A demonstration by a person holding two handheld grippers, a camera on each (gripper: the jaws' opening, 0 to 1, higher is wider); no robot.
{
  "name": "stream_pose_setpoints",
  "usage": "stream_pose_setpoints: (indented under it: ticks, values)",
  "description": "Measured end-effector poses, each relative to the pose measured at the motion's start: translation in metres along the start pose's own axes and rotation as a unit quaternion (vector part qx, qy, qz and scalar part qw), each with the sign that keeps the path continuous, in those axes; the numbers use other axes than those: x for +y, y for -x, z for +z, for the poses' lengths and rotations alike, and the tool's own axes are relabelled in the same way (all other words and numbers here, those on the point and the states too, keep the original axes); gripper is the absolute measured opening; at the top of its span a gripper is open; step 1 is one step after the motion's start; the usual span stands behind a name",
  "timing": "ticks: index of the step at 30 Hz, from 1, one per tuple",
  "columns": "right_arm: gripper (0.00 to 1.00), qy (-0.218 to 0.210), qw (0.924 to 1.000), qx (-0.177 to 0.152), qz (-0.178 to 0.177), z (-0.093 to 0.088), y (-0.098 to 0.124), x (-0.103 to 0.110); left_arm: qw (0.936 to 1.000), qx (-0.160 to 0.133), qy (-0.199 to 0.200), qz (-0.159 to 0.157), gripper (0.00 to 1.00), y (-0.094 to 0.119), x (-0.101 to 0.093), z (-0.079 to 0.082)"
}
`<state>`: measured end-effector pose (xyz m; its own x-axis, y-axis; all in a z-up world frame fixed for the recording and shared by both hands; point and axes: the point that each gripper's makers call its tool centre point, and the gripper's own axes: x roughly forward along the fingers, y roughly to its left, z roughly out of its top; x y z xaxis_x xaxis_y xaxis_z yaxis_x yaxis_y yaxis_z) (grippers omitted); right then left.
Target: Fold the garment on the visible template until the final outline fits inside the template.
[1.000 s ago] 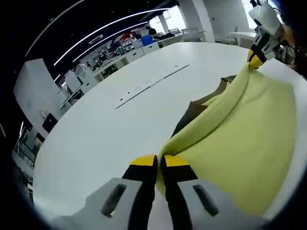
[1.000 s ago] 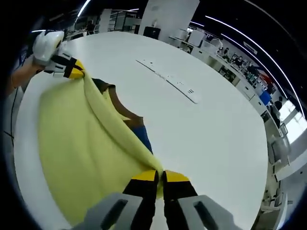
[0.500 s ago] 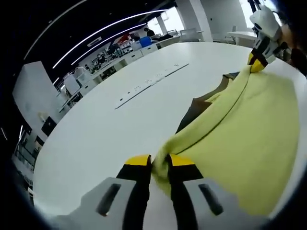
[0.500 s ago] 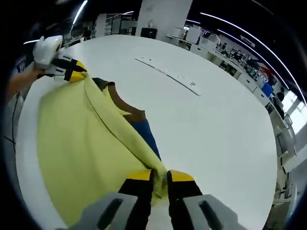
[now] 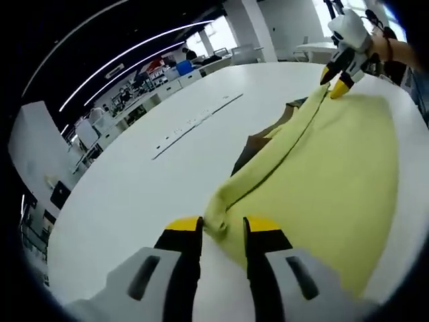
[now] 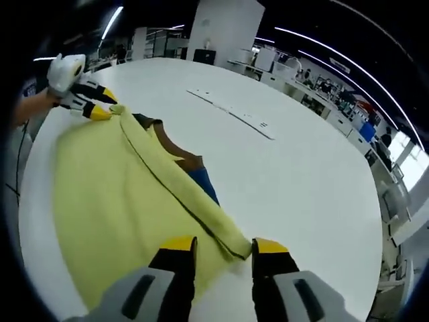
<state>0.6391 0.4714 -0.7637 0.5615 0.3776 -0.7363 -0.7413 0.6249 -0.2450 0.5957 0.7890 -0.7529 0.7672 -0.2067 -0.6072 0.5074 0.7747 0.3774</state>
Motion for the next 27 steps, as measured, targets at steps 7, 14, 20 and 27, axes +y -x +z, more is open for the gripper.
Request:
stream_pose_setpoints:
  ticks: [7, 14, 20, 27]
  values:
    - [0.27, -0.020, 0.9992, -0.021, -0.027, 0.002, -0.005, -0.010, 0.9972, 0.003, -0.072, 0.023, 0.15, -0.015, 0.006, 0.004]
    - [0.27, -0.061, 0.9963, -0.032, -0.052, 0.003, -0.010, -0.023, 0.9969, 0.009, -0.060, 0.050, 0.13, -0.022, 0.020, 0.006]
    - [0.26, -0.113, 0.9902, -0.041, -0.072, 0.004, -0.015, -0.034, 0.9963, 0.002, -0.030, 0.080, 0.14, -0.024, 0.033, 0.009]
    - [0.26, -0.180, 0.9794, -0.046, -0.080, 0.000, -0.015, -0.042, 0.9937, -0.006, 0.024, 0.109, 0.12, -0.020, 0.050, 0.011]
